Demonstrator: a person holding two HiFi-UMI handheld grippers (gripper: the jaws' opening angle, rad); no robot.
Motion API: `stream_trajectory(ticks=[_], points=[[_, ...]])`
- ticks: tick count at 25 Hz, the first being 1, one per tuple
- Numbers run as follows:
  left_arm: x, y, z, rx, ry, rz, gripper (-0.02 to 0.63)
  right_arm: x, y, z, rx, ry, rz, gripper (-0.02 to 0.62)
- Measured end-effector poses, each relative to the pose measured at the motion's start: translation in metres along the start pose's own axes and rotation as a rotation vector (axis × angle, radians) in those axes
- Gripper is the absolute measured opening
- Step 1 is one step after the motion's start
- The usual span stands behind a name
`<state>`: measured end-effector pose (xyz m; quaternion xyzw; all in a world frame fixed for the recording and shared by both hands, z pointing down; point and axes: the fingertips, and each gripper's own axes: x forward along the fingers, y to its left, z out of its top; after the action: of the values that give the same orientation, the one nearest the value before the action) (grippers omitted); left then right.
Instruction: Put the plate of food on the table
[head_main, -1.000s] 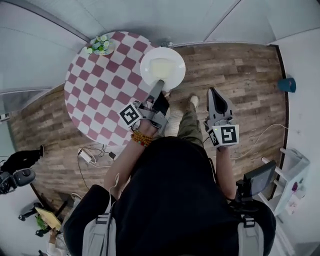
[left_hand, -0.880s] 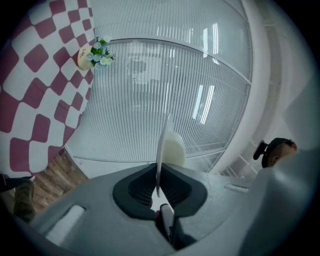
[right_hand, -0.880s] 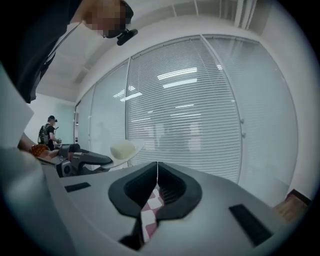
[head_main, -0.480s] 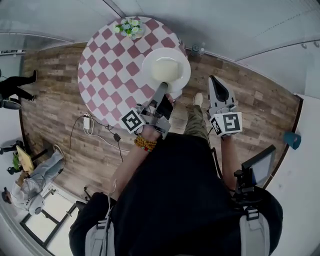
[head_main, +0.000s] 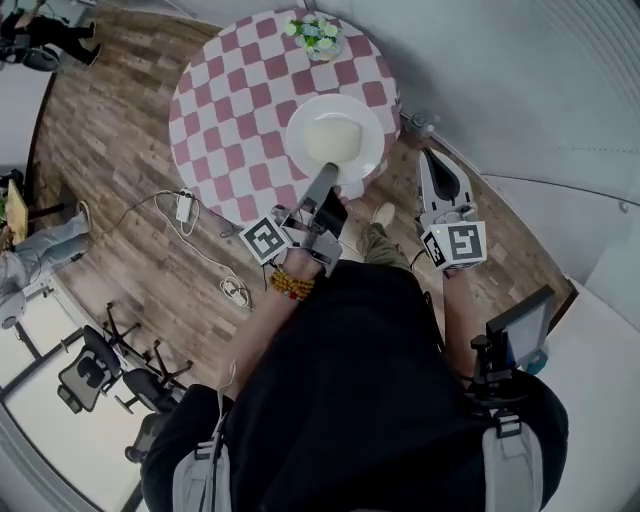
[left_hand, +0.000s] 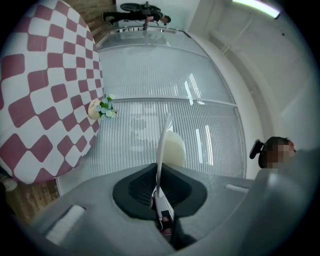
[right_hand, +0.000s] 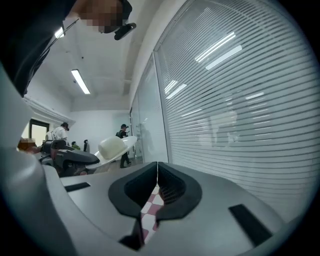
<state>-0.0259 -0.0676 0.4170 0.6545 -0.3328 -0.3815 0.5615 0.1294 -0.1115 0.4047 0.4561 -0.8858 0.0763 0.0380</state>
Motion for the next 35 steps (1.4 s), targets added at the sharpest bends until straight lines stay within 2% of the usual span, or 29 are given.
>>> stream_trajectory(ticks=[8, 13, 15, 19, 22, 27, 35], points=[[-0.044, 0.017, 0.030, -0.039, -0.304, 0.018, 0.021, 0.055, 0.040, 0.018, -0.093, -0.037, 0.252, 0.012], [-0.051, 0.019, 0.036, -0.030, -0.389, 0.001, 0.021, 0.050, 0.064, 0.029, -0.167, -0.059, 0.363, 0.012], [-0.047, 0.023, 0.036, -0.032, -0.381, 0.006, 0.021, 0.044, 0.060, 0.026, -0.167, -0.052, 0.352, 0.012], [-0.035, 0.031, 0.038, -0.025, -0.311, 0.020, 0.021, 0.037, 0.047, 0.023, -0.122, -0.049, 0.271, 0.012], [-0.033, 0.038, 0.044, -0.024, -0.276, 0.030, 0.021, 0.035, 0.055, 0.019, -0.106, -0.050, 0.240, 0.011], [-0.005, 0.046, 0.041, -0.023, -0.224, 0.047, 0.021, 0.035, 0.046, 0.012, -0.087, -0.014, 0.215, 0.012], [0.015, 0.055, 0.050, -0.042, -0.209, 0.044, 0.021, 0.034, 0.053, 0.006, -0.074, 0.015, 0.219, 0.011]])
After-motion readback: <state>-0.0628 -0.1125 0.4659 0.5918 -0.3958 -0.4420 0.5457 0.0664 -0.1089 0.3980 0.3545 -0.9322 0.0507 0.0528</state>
